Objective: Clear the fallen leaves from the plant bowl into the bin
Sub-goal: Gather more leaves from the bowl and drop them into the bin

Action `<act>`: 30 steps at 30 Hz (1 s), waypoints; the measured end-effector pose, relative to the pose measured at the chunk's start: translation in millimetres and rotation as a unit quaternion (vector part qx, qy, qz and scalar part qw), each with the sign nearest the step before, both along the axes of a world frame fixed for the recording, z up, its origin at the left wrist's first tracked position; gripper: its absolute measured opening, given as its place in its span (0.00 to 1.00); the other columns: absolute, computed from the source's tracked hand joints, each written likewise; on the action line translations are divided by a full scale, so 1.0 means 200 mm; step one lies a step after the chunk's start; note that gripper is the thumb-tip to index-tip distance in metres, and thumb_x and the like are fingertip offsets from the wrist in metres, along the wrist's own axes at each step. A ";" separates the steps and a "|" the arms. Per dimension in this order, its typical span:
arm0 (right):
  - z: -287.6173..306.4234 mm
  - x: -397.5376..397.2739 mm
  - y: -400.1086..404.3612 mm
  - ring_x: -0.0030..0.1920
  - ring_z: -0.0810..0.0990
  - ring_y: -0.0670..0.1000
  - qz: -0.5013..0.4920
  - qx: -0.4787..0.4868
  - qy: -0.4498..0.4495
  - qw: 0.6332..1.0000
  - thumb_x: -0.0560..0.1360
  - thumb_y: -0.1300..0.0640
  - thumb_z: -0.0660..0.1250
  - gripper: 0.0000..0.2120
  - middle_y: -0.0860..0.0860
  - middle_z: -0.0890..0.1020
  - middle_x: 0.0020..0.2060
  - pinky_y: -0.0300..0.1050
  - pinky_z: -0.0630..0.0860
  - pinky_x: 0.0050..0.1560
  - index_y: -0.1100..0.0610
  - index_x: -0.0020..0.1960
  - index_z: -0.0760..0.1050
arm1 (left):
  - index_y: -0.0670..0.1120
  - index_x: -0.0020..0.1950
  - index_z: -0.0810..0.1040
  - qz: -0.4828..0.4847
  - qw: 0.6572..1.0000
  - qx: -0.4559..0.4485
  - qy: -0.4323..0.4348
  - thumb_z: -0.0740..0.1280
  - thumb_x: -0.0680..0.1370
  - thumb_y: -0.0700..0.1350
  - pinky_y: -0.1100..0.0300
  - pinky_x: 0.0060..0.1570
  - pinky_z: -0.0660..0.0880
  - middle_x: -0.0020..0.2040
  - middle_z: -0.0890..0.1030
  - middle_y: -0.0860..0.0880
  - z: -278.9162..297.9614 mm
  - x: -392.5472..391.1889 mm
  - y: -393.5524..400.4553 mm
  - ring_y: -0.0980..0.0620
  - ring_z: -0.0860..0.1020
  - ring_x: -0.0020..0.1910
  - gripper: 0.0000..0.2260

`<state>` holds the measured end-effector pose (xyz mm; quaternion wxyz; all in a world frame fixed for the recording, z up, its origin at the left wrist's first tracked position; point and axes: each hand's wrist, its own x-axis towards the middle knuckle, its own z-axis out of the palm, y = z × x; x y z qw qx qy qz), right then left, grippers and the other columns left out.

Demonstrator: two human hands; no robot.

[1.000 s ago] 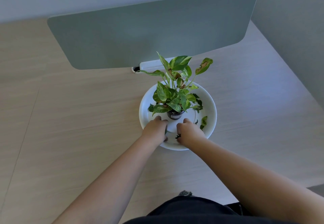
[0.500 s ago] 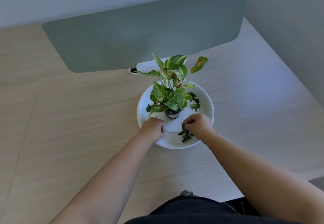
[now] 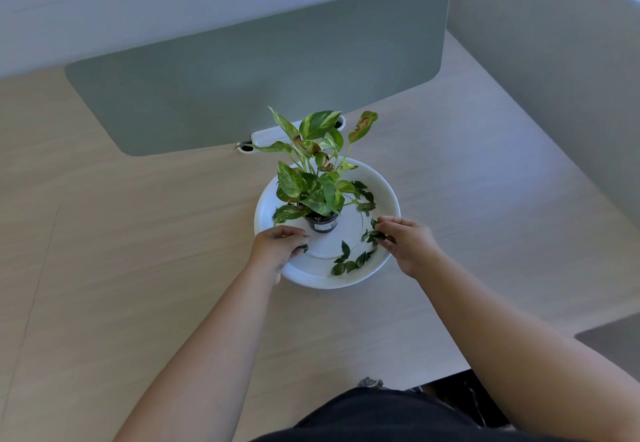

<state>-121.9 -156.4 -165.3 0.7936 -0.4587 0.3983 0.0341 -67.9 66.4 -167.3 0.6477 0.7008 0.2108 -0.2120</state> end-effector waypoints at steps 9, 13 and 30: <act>0.05 -0.23 -0.25 0.41 0.81 0.52 -0.075 0.058 -0.027 0.995 0.72 0.72 0.67 0.06 0.57 0.81 0.40 0.37 0.80 0.34 0.63 0.43 0.77 | 0.41 0.37 0.79 -0.057 0.990 -0.110 0.072 0.70 0.72 0.29 0.68 0.33 0.79 0.34 0.81 0.47 0.04 -0.25 -0.43 0.52 0.78 0.37 0.09; 0.06 -0.40 -0.42 0.42 0.80 0.52 -0.112 0.057 -0.033 0.992 0.72 0.72 0.67 0.06 0.57 0.81 0.41 0.36 0.80 0.34 0.63 0.43 0.77 | 0.42 0.37 0.80 -0.135 0.983 -0.106 0.060 0.70 0.72 0.30 0.67 0.33 0.78 0.35 0.80 0.47 0.08 -0.34 -0.68 0.52 0.79 0.37 0.08; -0.18 -1.36 -1.15 0.34 0.80 0.50 -0.304 -0.013 0.052 0.951 0.71 0.74 0.66 0.08 0.55 0.81 0.33 0.37 0.79 0.32 0.63 0.39 0.77 | 0.42 0.37 0.78 -0.407 0.905 -0.061 0.109 0.70 0.72 0.29 0.67 0.34 0.78 0.37 0.80 0.45 -0.07 -1.07 -1.71 0.52 0.79 0.37 0.09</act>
